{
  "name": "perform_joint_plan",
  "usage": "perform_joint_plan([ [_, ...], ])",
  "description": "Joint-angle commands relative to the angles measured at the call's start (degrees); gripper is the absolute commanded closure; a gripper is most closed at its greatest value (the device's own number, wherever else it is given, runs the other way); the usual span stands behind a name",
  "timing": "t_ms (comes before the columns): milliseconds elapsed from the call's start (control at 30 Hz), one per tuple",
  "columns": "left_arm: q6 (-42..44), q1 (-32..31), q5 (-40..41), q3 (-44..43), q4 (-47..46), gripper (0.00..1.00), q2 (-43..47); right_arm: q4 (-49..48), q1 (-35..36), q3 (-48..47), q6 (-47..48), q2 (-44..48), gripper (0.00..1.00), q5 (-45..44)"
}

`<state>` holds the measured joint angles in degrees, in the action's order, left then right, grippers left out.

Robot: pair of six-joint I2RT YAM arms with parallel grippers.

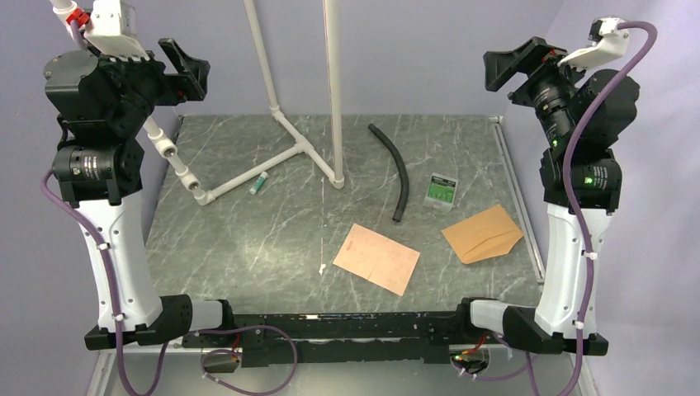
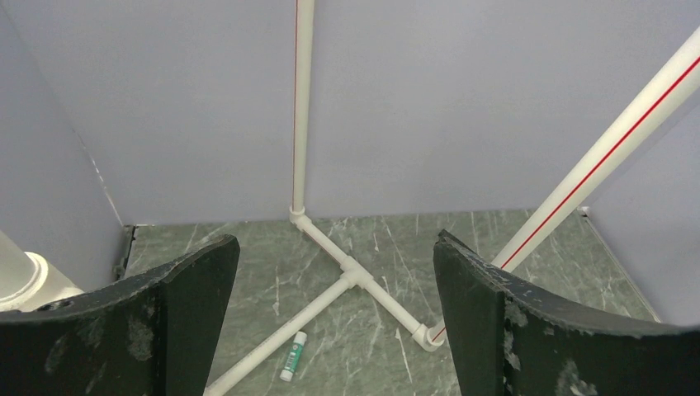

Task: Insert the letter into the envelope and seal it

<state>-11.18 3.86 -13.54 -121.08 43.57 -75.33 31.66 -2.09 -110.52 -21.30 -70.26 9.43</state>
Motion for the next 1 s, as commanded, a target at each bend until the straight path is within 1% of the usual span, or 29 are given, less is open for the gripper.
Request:
perform_joint_plan([
  [0, 2.15, -1.05, 0.54, 0.89, -1.54, 0.07, 1.05, 1.87, -0.1, 0.98, -2.07, 1.28, 0.0, 0.63],
  [133, 2.61, -1.94, -0.52, 2.2, -1.79, 0.07, 1.44, 8.91, -0.16, 0.58, -3.92, -1.81, 0.01, -0.14],
  [233, 3.42, -2.56, -4.27, 4.25, -2.53, 0.07, 1.76, 14.43, -0.17, 2.39, -5.94, -5.04, 0.04, -0.46],
  [367, 3.63, -3.48, -11.58, 8.65, -4.45, 0.07, 2.3, 19.21, -0.11, 10.51, -8.28, -6.71, 0.12, -2.94],
  [433, 2.01, -3.51, -13.97, 12.04, -6.09, 0.07, 2.78, 20.28, -0.39, 15.57, -9.63, -6.48, 0.13, -6.1],
  [533, -0.16, -5.6, -17.7, 16.94, -8.35, 0.07, 3.29, 20.7, -1.57, 23.71, -10.83, -5.3, 0.13, -10.57],
  [633, -1.96, -6.44, -21.58, 21.48, -10.55, 0.07, 3.42, 21.41, -4.27, 31.17, -13.66, -4.09, 0.15, -13.72],
  [700, -2.66, -6.98, -22.25, 23.21, -11.31, 0.07, 3.44, 21.62, -7.06, 36.1, -15.77, -3.03, 0.16, -14.94],
  [767, -3.45, -7.51, -22.4, 24.78, -12.02, 0.07, 3.59, 21.48, -10.8, 41.97, -17.4, -1.51, 0.17, -15.12],
  [800, -3.69, -7.74, -22.46, 25.48, -12.26, 0.07, 3.76, 21.48, -14.05, 44.45, -18.17, -0.86, 0.18, -15.33],
  [833, -3.97, -7.99, -22.35, 26.17, -12.48, 0.07, 3.86, 21.44, -15.77, 46.57, -19.0, -0.28, 0.2, -15.44],
  [900, -4.02, -8.56, -21.51, 27.37, -12.43, 0.07, 4.04, 21.57, -18.93, 50.39, -20.51, 1.26, 0.3, -18.38],
  [967, -3.98, -9.05, -20.2, 28.24, -12.18, 0.07, 4.09, 21.68, -19.91, 53.85, -22.33, 3.47, 0.32, -24.22],
])
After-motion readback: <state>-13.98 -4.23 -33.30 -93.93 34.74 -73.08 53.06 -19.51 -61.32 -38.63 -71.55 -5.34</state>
